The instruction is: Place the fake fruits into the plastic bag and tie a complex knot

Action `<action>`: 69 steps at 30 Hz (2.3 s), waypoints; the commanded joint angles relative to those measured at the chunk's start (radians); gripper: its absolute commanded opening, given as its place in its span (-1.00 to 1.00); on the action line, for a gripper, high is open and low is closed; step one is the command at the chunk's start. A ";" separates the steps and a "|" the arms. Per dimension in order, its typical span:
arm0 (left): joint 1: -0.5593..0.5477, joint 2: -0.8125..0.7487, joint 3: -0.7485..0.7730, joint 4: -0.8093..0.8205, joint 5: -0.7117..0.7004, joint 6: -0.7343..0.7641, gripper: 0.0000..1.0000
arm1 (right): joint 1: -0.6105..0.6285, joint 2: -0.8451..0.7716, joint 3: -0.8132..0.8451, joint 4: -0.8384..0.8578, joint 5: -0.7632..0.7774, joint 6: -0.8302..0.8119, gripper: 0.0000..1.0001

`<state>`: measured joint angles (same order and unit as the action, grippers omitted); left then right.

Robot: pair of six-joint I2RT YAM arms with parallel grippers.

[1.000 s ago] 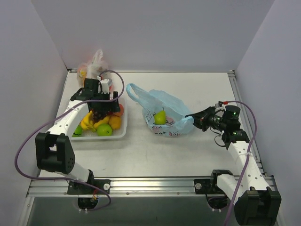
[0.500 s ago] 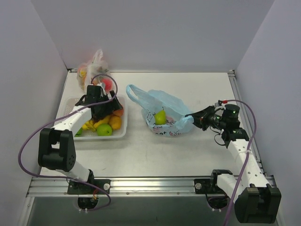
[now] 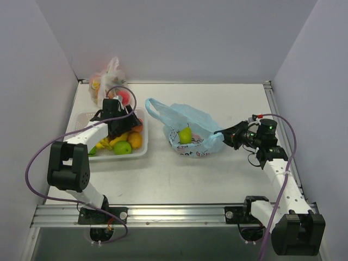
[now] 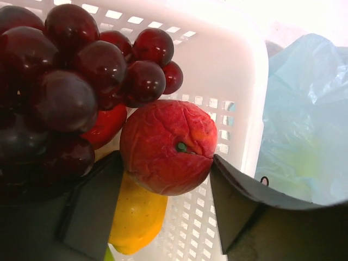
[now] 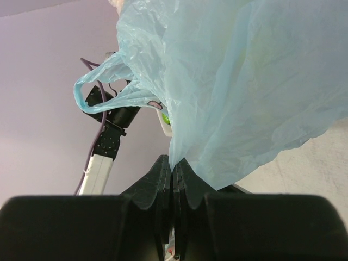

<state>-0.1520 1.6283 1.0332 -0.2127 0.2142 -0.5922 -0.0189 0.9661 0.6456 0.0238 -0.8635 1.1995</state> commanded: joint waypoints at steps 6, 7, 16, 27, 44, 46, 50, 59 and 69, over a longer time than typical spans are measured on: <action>0.005 -0.151 0.022 0.033 0.045 0.064 0.10 | -0.004 -0.007 0.025 0.005 -0.008 -0.014 -1.00; 0.006 -0.169 0.028 0.021 0.048 0.072 0.10 | -0.004 -0.010 0.023 0.005 -0.009 -0.012 -1.00; 0.008 -0.412 0.107 -0.175 0.152 0.247 0.13 | 0.000 -0.012 0.023 0.016 -0.011 0.005 -1.00; -0.311 -0.549 0.151 -0.232 0.392 0.618 0.08 | 0.008 -0.006 0.015 0.041 0.001 0.035 -1.00; -0.561 -0.033 0.545 -0.299 0.090 0.715 0.95 | -0.006 -0.040 -0.004 0.021 0.014 0.055 -1.00; -0.557 -0.068 0.524 -0.306 0.080 0.716 0.95 | -0.007 -0.046 -0.007 0.016 0.015 0.057 -1.00; -0.427 -0.203 0.473 -0.353 0.212 0.717 0.95 | -0.007 -0.052 -0.006 -0.005 0.015 0.049 -1.00; 0.144 -0.412 0.327 -0.705 0.438 0.813 0.95 | -0.010 -0.043 -0.011 -0.021 0.021 0.015 -1.00; 0.391 -0.355 0.165 -0.786 0.205 0.879 0.86 | -0.010 -0.044 -0.006 -0.059 0.017 -0.008 -1.00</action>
<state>0.2264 1.2831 1.2072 -0.9573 0.4915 0.2382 -0.0254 0.9348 0.6361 -0.0292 -0.8433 1.2110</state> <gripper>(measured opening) 0.941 0.031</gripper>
